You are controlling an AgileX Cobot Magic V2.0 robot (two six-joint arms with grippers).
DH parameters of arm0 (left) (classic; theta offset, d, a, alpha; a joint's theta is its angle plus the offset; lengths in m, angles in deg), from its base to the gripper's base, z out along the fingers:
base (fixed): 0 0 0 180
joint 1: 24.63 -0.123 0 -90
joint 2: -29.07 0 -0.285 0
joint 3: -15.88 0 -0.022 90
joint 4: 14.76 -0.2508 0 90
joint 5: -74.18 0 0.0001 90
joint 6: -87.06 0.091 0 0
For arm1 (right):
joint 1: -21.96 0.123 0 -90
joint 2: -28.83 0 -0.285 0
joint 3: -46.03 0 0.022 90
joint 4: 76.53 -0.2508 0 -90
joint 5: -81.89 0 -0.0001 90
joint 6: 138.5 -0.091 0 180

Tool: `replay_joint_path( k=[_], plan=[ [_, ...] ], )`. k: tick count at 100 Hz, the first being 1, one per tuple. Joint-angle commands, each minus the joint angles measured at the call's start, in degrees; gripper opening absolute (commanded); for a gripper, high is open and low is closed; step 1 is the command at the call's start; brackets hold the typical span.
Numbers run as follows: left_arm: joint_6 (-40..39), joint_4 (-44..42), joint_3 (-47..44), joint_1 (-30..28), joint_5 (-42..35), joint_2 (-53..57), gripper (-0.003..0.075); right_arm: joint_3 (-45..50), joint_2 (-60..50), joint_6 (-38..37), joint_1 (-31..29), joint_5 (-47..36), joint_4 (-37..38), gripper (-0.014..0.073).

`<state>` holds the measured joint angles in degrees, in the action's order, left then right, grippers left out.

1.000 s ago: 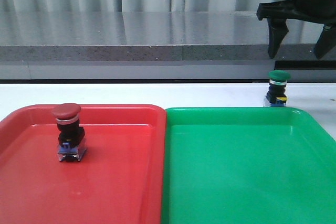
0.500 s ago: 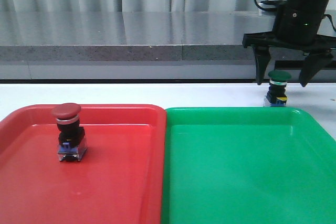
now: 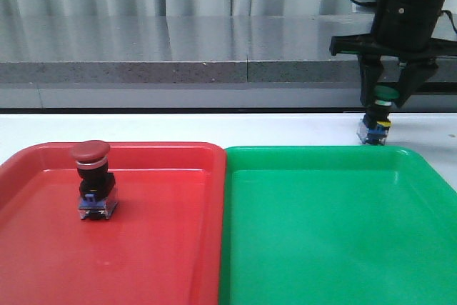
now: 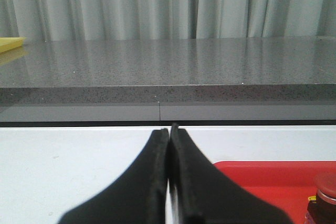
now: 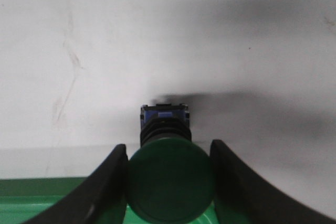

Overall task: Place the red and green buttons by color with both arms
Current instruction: 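Close the right gripper on the green button and lift it, then carry the green button with the right gripper into the green tray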

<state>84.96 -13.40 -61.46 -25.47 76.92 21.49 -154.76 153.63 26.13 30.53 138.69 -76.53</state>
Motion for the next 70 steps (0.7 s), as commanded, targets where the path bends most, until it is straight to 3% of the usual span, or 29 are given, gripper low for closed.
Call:
replay_joint_path(
  k=[1,44,70],
  plan=[
    [0.03,0.43,-0.59,-0.12,-4.34,1.24,-0.002,-3.5,-6.12,0.73,-0.21,-0.03,0.0,0.0206],
    [0.03,0.43,-0.59,-0.12,-4.34,1.24,-0.002,-4.76,-17.44,0.73,3.36,10.65,-1.82,0.0206],
    [0.03,0.43,-0.59,-0.12,-4.34,1.24,-0.002,4.63,-21.29,-1.4,11.38,7.15,-4.68,0.0206]
  ],
)
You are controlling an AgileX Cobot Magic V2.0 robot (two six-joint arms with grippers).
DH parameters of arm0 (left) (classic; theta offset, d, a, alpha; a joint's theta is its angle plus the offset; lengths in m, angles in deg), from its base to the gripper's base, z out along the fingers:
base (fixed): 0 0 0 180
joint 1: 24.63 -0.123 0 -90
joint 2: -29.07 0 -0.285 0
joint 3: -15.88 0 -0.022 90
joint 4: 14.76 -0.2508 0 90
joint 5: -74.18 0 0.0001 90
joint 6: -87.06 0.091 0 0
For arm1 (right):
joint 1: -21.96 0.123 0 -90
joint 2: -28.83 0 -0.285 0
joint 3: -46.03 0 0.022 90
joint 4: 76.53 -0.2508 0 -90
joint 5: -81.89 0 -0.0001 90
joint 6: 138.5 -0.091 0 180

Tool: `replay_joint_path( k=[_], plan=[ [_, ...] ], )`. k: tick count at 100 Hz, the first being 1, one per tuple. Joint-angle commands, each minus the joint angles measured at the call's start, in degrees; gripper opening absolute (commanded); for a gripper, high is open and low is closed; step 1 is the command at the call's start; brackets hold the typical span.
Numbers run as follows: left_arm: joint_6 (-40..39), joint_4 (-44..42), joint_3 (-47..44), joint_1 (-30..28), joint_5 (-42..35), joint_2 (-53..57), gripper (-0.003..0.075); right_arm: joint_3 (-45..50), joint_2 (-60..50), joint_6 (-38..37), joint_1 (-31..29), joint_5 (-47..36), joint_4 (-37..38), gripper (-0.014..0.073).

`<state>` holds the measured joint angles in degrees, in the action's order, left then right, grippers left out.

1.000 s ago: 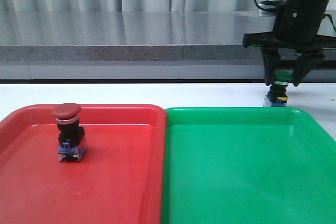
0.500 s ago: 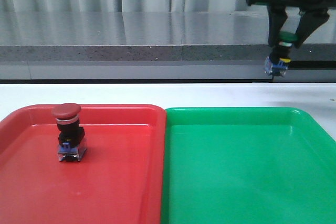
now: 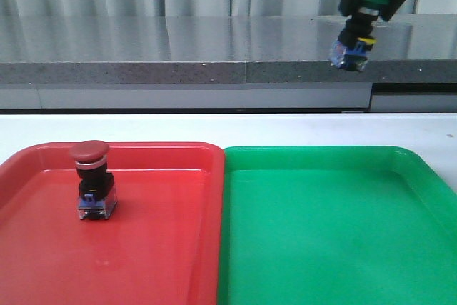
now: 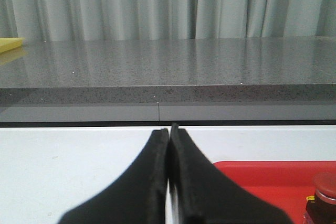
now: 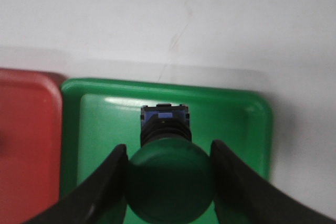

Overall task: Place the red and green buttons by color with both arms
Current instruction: 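Carry the green button with the right gripper into the green tray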

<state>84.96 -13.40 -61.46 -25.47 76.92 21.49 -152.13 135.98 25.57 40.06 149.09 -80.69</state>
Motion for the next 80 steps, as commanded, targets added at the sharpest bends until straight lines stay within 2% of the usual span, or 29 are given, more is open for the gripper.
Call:
replay_joint_path(
  k=[1,18,35,80],
  plan=[
    [0.03,0.43,-0.59,-0.12,-4.34,1.24,-0.002,2.41,-3.69,-0.84,2.05,-3.47,-0.53,0.0206],
    [0.03,0.43,-0.59,-0.12,-4.34,1.24,-0.002,12.24,-3.99,-3.5,6.88,-8.37,-0.65,0.0206],
    [0.03,0.43,-0.59,-0.12,-4.34,1.24,-0.002,19.38,-3.99,-8.21,8.57,-14.97,-0.59,0.0206],
    [0.03,0.43,-0.59,-0.12,-4.34,1.24,-0.002,21.7,-2.32,-8.54,8.57,-17.65,0.32,0.0209]
  ],
)
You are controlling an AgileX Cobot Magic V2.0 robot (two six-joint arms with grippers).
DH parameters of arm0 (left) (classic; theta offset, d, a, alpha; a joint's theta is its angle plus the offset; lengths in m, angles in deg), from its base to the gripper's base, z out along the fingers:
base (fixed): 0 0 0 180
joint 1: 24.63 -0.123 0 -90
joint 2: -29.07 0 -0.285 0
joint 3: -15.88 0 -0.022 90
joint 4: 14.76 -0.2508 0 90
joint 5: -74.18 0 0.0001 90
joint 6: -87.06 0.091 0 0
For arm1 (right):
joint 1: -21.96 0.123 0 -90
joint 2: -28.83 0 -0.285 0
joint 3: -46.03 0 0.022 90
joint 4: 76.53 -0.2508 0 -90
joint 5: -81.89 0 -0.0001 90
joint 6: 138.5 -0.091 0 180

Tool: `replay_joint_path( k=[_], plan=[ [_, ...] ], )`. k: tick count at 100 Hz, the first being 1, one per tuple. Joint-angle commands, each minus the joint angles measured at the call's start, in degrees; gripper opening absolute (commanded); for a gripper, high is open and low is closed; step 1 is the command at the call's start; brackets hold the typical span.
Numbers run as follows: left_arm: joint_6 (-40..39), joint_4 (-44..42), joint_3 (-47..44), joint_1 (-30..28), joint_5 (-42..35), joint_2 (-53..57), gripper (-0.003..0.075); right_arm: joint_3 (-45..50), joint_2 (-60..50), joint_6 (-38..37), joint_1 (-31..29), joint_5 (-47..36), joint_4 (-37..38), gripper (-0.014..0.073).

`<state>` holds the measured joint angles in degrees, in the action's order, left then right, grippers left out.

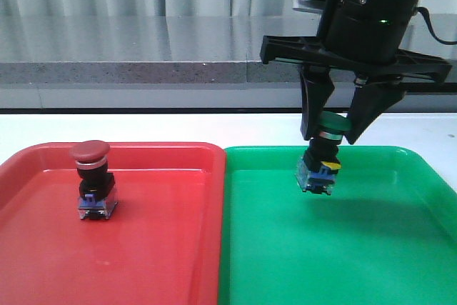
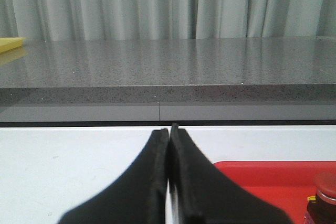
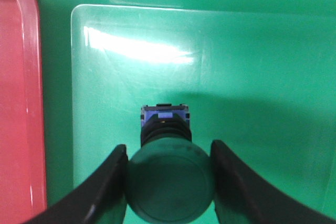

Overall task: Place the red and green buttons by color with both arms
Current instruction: 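Carry the green button with the right gripper into the green tray, then open the right gripper and raise it away from the button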

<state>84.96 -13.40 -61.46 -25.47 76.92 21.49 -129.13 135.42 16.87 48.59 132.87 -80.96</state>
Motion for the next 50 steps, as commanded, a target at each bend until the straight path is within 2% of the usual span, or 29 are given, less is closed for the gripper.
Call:
replay_joint_path(
  k=[1,12,25,32,50],
  plan=[
    [0.03,0.43,-0.59,-0.12,-4.34,1.24,-0.002,-1.3,-1.5,0.16,0.03,-1.3,0.6,0.021],
    [0.03,0.43,-0.59,-0.12,-4.34,1.24,-0.002,-1.3,-0.5,0.16,0.03,-0.85,0.6,0.0252],
    [0.03,0.43,-0.59,-0.12,-4.34,1.24,-0.002,-1.3,-0.31,0.16,0.03,-0.85,0.6,0.0449],
    [0.03,0.43,-0.59,-0.12,-4.34,1.24,-0.002,-1.4,-0.31,0.16,0.03,-0.91,0.6,0.0524],
    [0.03,0.43,-0.59,-0.12,-4.34,1.24,-0.002,-1.4,-0.36,0.16,0.03,-0.58,0.6,0.0532]
  ],
)
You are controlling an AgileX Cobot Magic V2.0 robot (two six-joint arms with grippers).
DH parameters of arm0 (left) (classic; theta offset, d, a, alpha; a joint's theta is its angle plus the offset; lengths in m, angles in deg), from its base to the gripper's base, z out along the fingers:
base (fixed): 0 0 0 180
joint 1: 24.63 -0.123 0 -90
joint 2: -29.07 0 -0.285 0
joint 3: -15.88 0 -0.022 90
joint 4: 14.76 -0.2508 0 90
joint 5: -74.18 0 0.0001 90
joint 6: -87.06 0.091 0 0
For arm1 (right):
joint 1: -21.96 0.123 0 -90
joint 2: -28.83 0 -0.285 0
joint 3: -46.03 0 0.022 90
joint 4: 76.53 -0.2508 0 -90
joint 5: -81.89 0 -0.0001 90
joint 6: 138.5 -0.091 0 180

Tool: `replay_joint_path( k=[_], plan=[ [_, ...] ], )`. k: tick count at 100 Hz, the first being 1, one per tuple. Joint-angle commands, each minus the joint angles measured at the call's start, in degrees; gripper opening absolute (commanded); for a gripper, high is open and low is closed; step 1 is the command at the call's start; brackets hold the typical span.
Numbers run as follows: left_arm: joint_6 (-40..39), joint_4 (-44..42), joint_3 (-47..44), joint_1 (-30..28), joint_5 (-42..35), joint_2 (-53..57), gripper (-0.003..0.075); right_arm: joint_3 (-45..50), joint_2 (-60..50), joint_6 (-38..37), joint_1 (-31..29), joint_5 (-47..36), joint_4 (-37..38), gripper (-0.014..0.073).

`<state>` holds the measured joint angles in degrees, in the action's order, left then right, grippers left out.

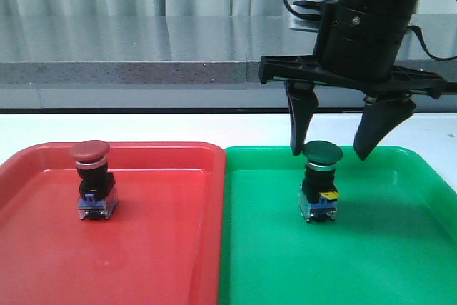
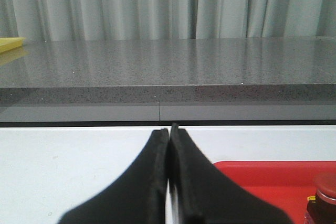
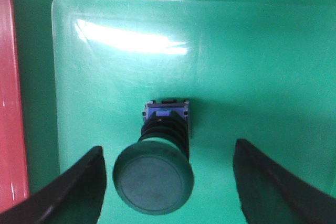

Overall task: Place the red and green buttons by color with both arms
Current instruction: 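Open the right gripper and raise it away from the button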

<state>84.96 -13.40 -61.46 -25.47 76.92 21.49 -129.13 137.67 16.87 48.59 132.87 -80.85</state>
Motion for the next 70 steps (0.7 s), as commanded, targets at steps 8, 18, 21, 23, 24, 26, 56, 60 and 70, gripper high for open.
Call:
replay_joint_path(
  k=[8,18,21,23,24,26,56,60,70],
  plan=[
    [0.03,0.43,-0.59,-0.12,-4.34,1.24,-0.002,-1.46,-3.03,0.3,0.03,-0.28,0.48,0.0532],
    [0.03,0.43,-0.59,-0.12,-4.34,1.24,-0.002,-1.46,-4.38,0.91,0.03,1.37,0.48,0.0532],
    [0.03,0.43,-0.59,-0.12,-4.34,1.24,-0.002,-1.46,-4.84,1.17,0.03,1.86,0.48,0.0532],
    [0.03,0.43,-0.59,-0.12,-4.34,1.24,-0.002,-1.46,-5.3,1.39,0.03,1.96,0.55,0.0532],
    [0.03,0.43,-0.59,-0.12,-4.34,1.24,-0.002,-1.46,-5.45,1.39,0.03,2.03,0.55,0.0532],
    [0.03,0.43,-0.59,-0.12,-4.34,1.24,-0.002,-1.46,-5.93,1.51,0.03,2.1,0.55,0.0532],
    [0.03,0.43,-0.59,-0.12,-4.34,1.24,-0.002,-1.46,-17.66,3.41,0.03,1.3,3.69,0.0258],
    [0.03,0.43,-0.59,-0.12,-4.34,1.24,-0.002,-1.28,-19.28,3.41,0.03,1.37,5.08,0.0138],
    [0.03,0.43,-0.59,-0.12,-4.34,1.24,-0.002,-0.69,-24.22,3.33,0.03,0.76,7.74,-0.0066]
  ],
)
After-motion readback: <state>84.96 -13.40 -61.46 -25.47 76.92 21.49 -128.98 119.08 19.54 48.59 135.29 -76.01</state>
